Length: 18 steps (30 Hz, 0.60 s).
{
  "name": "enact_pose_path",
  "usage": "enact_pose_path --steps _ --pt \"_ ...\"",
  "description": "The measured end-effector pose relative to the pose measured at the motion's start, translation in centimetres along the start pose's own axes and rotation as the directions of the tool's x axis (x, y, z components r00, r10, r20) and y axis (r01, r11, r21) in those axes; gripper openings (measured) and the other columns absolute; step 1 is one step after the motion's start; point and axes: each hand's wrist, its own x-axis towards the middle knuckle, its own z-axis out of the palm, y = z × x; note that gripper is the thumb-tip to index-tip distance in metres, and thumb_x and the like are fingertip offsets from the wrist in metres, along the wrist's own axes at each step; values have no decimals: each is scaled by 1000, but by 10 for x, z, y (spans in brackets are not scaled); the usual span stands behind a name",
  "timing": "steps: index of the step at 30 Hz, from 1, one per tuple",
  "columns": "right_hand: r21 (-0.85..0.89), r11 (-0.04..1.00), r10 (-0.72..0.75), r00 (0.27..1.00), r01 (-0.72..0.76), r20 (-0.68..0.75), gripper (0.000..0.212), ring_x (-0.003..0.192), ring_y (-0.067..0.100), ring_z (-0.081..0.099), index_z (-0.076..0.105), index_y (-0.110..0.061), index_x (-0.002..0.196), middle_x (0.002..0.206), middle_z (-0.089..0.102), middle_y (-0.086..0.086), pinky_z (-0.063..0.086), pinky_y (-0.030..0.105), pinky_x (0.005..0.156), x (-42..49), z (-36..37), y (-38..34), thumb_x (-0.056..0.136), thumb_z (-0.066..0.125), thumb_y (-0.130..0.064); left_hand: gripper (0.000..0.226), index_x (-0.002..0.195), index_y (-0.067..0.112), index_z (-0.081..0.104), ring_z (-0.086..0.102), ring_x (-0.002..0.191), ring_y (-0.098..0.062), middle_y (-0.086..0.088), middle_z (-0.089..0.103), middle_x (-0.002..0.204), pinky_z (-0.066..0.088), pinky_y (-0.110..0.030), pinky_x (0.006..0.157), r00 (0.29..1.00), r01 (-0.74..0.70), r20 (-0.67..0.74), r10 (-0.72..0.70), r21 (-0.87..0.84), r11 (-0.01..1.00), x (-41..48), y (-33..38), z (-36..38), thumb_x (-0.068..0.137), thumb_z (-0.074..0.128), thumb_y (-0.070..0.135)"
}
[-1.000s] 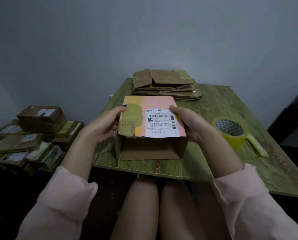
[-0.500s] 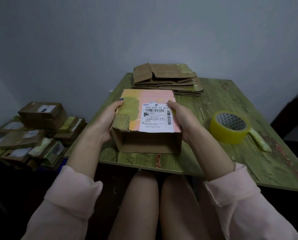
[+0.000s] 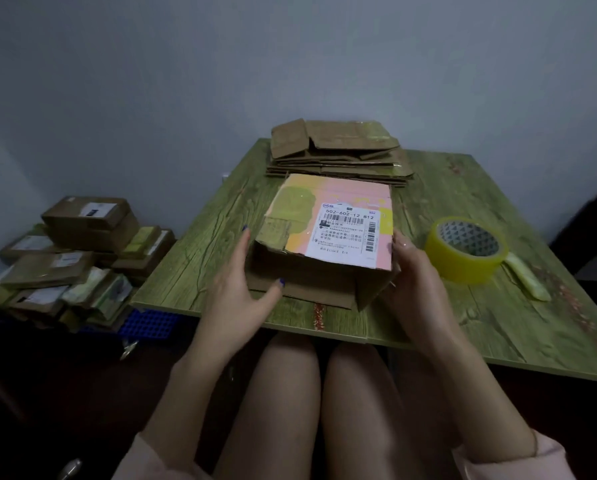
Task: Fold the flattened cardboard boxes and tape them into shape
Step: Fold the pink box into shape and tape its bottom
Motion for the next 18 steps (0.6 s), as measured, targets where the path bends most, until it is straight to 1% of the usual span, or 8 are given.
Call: enact_pose_path --steps 2,4,7,10,12,13,16,18 --pt "-41 999 -35 999 36 17 57 127 15 51 40 -18 143 133 59 0 40 31 100 -2 5 -3 91 47 -41 69 147 16 29 43 114 -1 15 43 127 29 -11 96 979 -83 -169 110 157 984 5 6 5 87 64 13" --pt "-118 989 -83 996 86 31 81 130 11 47 36 -19 146 138 54 -4 33 38 110 -6 5 -5 78 60 -55 48 136 10 48 59 82 -10 5 62 102 43 -14 76 939 -120 -290 185 227 966 12 8 5 90 58 5" --pt "-198 968 -149 988 154 39 78 128 0 45 33 -25 146 138 52 -15 38 26 106 -10 7 -7 77 62 -48 31 121 3 61 50 49 -10 1 59 63 40 -11 53 901 -164 -360 244 237 958 21 10 0 91 53 -1" --pt "-193 962 -207 978 196 -40 43 110 -12 54 49 -29 131 111 62 -32 47 13 90 -6 5 -17 91 52 -44 28 117 15 61 55 63 -7 6 61 73 38 -4 57 932 -55 -359 48 -10 998 35 11 -9 95 49 4" --pt "-190 963 -223 963 193 -150 32 94 -12 60 59 -17 122 95 68 -28 52 18 81 4 -2 -23 96 48 -32 24 112 20 59 62 83 -2 11 64 90 50 -10 73 957 20 -271 -107 -305 952 47 8 -17 96 47 5" --pt "-227 956 -233 953 187 -196 30 99 -9 59 59 -16 121 102 67 -23 51 25 87 10 -7 -25 95 52 -31 22 110 18 58 64 90 -5 10 65 96 53 -18 77 960 36 -243 -139 -384 923 53 3 -21 97 46 5" --pt "-367 926 -162 971 88 -176 69 128 8 45 42 -27 138 140 48 -6 40 41 106 25 -25 -24 78 65 -50 22 113 15 58 65 94 -10 5 66 103 55 -23 76 970 67 -182 -160 -433 899 64 -10 -28 97 46 6" --pt "-341 940 -65 991 21 -118 89 128 8 44 31 -23 146 144 43 -3 40 36 106 31 -29 -24 72 72 -50 23 114 16 56 64 96 -12 0 66 107 54 -21 78 982 135 -64 -180 -429 893 71 -17 -29 96 47 4"
